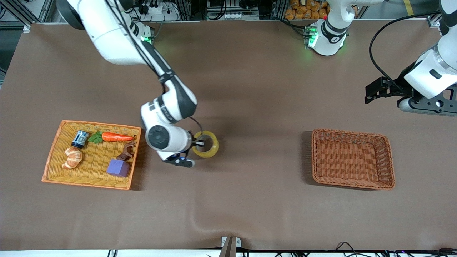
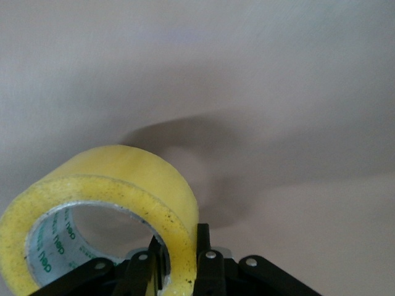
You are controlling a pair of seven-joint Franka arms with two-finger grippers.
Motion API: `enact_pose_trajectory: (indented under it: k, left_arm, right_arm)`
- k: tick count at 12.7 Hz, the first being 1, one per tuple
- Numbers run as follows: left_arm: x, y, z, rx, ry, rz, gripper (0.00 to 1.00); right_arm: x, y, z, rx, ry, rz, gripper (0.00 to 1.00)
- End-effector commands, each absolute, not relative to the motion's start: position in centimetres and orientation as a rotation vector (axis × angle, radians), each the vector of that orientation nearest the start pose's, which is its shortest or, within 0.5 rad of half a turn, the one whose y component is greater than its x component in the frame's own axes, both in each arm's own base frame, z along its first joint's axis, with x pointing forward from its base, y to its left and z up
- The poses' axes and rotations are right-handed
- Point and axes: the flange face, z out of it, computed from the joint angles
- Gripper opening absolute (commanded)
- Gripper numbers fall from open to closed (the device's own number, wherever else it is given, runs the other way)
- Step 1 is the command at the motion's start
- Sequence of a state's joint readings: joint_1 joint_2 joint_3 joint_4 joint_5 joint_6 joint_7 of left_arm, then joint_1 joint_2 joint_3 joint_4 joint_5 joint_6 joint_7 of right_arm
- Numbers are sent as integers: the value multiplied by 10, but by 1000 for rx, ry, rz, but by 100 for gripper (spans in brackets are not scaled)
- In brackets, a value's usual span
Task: Transfer tape with both arms
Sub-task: 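Lift the tape roll with the right gripper toward the table middle, then set the tape down with the right gripper while the left gripper approaches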
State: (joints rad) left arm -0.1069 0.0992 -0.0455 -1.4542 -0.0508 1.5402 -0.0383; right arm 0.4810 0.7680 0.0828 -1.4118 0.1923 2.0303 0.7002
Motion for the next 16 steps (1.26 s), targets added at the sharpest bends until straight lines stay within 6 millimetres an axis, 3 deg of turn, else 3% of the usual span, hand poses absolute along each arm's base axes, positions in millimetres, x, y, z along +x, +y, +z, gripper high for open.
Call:
enact_pose_trajectory:
  k: [1,3,6,7,8,9,12,13,14,16]
  left_arm:
    - [579,-104,606,-3200,186,90,100]
    - [583,-119,592,-3197,206,129,100]
    - [588,-152,566,-3189,195,194,100]
    - [591,-170,547,-3180,185,227,100]
    - [591,-187,525,-3165,143,276,100]
    - [593,-194,505,-3159,83,274,100]
    - [587,-219,471,-3161,42,220,100]
    - [583,-235,462,-3171,33,184,100]
    - [574,-266,448,-3186,-24,117,100]
    - [574,-291,412,-3208,-165,48,100]
  right_arm:
    - [574,438,231,-2971,540,339,0]
    - [558,461,216,-2964,591,321,0]
    - [557,464,212,-2956,640,320,0]
    - [557,463,212,-2957,635,320,12]
    - [559,461,212,-2963,627,315,69]
    - [557,465,215,-2957,634,315,100]
    - [577,446,249,-2928,683,279,100]
    - [587,426,268,-2943,677,305,100]
    - [600,401,287,-2961,588,324,100]
    - [622,329,320,-2984,452,386,100]
